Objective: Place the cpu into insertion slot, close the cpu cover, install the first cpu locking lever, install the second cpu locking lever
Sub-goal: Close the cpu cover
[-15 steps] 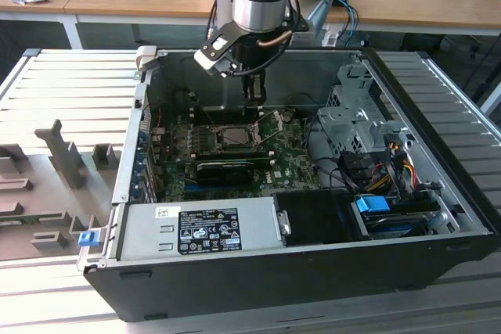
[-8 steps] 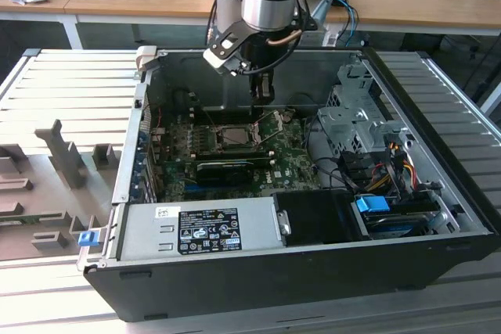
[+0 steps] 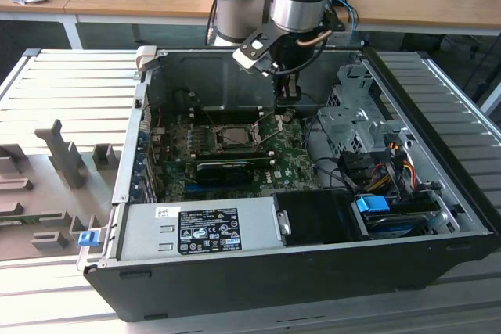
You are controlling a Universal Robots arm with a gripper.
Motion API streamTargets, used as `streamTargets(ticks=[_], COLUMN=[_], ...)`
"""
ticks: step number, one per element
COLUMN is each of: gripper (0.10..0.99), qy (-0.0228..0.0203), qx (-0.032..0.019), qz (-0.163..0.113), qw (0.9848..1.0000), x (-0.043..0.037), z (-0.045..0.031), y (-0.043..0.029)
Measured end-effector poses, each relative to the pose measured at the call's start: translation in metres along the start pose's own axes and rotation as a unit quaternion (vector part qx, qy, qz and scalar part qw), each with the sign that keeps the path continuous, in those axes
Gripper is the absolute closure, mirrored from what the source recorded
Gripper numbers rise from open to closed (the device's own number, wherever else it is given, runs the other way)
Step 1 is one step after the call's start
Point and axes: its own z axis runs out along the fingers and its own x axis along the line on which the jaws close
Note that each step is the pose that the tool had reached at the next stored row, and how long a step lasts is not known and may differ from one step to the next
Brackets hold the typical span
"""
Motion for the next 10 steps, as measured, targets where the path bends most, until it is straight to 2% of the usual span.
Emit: streamTargets(ticks=[10], gripper=[0.98], qy=[0.0013], qx=[-0.0014], qz=[-0.021], qw=[0.9998], x=[-0.0001], z=[0.0085], y=[0.0125])
